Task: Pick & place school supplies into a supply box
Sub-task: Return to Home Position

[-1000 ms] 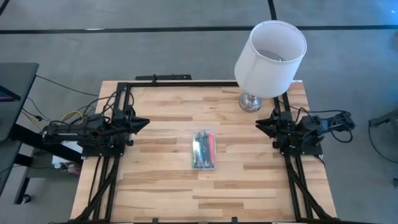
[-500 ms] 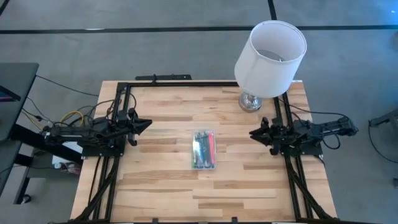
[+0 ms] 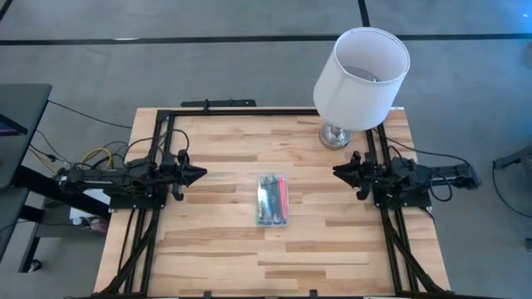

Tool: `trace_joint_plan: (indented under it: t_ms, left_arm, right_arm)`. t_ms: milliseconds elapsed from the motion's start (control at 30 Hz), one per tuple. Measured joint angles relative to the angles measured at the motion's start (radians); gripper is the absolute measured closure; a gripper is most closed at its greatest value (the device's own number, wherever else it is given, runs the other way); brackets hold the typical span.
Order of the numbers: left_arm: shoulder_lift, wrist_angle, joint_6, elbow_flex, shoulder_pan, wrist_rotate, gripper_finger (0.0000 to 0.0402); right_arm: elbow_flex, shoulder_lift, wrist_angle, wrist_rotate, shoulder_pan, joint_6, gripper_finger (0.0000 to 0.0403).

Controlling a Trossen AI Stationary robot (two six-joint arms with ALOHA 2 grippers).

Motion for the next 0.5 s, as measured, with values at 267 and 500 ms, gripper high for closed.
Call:
trace_joint_plan:
  t_ms: [267, 500]
  left_arm:
    - [-0.002, -0.045, 0.0, -0.001, -0.026, -0.022, 0.0378]
    - [0.008, -0.048, 0.018, -0.002, -0.029, -0.026, 0.0378]
  right_arm:
    - [-0.001, 0.013, -0.005, -0.023, -0.004, 0.001, 0.0305]
    - [-0.001, 0.107, -0.005, -0.021, -0.034, 0.01, 0.0305]
